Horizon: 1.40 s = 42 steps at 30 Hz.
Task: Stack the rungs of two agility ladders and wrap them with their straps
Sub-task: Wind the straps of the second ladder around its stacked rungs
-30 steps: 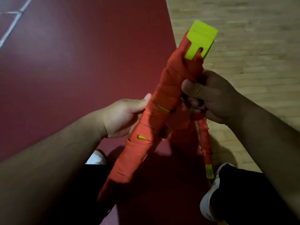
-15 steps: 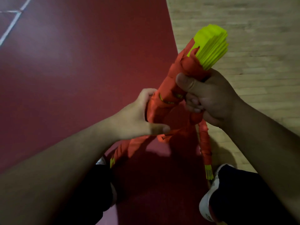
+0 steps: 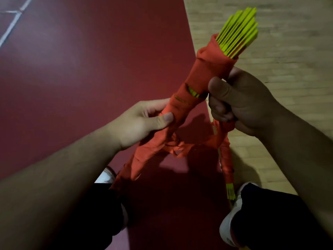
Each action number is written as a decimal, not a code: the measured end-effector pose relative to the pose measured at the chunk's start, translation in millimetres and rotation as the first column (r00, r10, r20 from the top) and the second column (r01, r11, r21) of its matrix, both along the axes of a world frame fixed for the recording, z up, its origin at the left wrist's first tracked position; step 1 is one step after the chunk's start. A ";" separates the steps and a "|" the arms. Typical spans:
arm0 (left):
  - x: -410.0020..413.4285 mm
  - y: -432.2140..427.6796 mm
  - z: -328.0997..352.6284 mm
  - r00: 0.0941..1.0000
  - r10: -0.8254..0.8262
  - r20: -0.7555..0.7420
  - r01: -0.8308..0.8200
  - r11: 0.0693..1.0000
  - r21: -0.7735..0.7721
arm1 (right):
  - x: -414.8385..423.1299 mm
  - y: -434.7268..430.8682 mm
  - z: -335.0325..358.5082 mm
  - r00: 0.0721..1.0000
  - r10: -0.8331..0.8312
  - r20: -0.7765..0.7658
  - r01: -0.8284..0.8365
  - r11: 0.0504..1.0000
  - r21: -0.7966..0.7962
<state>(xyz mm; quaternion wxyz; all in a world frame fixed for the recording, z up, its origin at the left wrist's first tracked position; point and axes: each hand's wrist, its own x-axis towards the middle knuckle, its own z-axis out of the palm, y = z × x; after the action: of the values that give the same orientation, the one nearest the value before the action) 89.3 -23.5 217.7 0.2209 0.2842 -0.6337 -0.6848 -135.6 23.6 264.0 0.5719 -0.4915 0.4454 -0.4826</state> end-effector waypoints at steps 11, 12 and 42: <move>-9.0 8.2 0.9 0.986 0.038 0.163 -0.038 0.999 -0.007 | 13.8 4.0 -9.2 0.975 -0.222 0.011 0.220 0.973 0.072; -10.1 7.9 -0.7 0.973 0.063 0.223 -0.043 0.995 -0.091 | 16.8 3.0 -7.9 0.966 -0.259 0.020 0.257 0.963 0.076; -16.2 5.1 7.2 0.992 0.115 -0.048 -0.107 0.982 0.156 | 3.9 -1.4 -15.9 0.978 -0.093 -0.189 0.100 0.995 0.028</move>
<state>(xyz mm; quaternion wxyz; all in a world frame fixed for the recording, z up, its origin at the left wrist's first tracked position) 73.1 -18.4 224.9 0.2542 0.3158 -0.5560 -0.7257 -131.7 22.2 248.1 0.5126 -0.5017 0.5296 -0.4529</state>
